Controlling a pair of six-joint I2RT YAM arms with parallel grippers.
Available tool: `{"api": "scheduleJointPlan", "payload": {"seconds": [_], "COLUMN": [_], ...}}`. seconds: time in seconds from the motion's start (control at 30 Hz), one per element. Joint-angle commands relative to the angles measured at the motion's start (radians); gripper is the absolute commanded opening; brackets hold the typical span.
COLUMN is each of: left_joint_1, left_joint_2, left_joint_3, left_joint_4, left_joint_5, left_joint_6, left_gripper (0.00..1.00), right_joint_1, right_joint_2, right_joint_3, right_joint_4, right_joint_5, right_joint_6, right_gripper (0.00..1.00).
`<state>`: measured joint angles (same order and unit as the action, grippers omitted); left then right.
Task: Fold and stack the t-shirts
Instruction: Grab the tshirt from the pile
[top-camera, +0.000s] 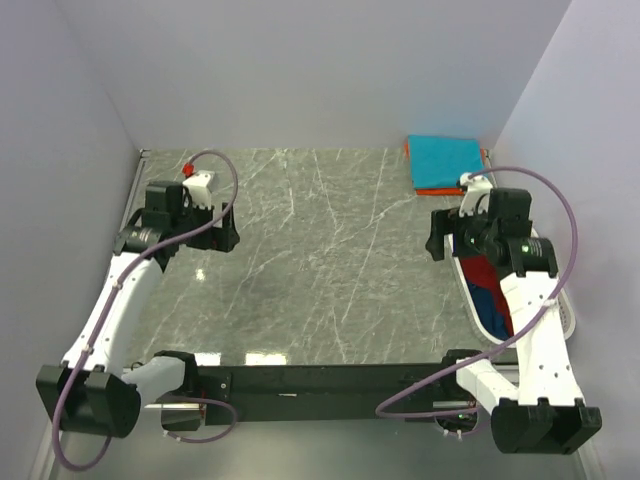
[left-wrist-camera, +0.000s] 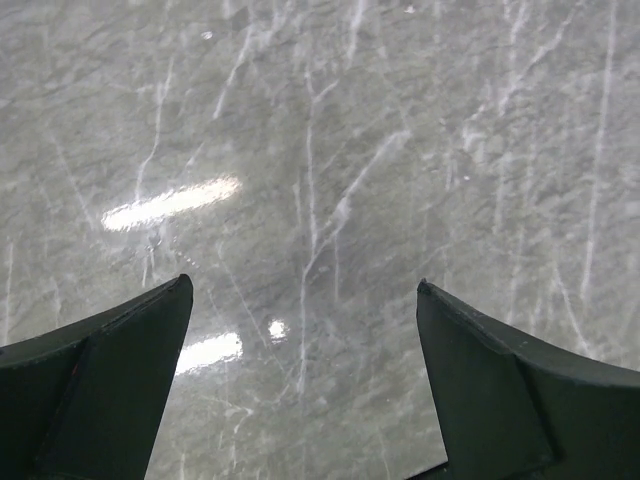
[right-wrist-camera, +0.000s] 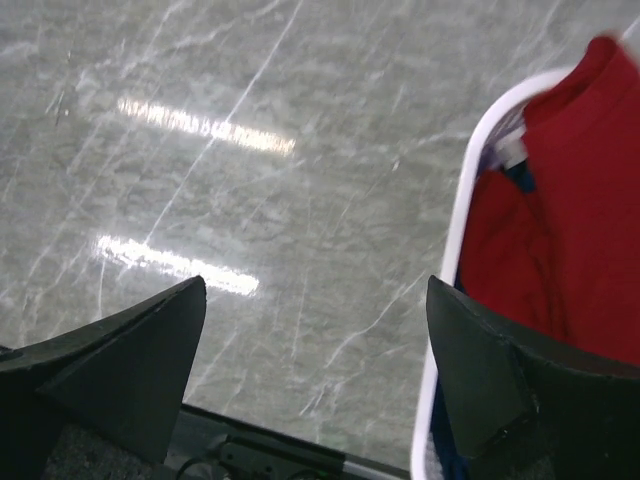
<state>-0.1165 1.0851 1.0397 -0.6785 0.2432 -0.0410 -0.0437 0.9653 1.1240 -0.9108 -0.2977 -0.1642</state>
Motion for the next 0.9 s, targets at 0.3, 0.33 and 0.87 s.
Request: {"api": "scheduleJointPlan", "payload": {"seconds": [0.3, 0.33, 0.87], "left_joint_1": [0.066, 0.078, 0.084], "left_joint_2": [0.169, 0.189, 0.334], "left_joint_3": [0.247, 0.266, 0.341], "left_joint_4": [-0.165, -0.2, -0.263], "left_joint_5": [0.166, 0.212, 0.298], "left_joint_6": [0.156, 0.162, 0.167], "left_gripper": [0.99, 0.99, 1.0], "right_joint_1": [-0.181, -0.209, -0.519], "right_joint_2": [0.278, 0.297, 0.608], "right_joint_3": [0.235, 0.241, 0.226], "right_joint_4": [-0.108, -0.12, -0.111], "right_joint_5": [0.091, 0.086, 0.0], "right_joint_6": [-0.193, -0.213, -0.368], "right_gripper": [0.97, 0.97, 0.97]}}
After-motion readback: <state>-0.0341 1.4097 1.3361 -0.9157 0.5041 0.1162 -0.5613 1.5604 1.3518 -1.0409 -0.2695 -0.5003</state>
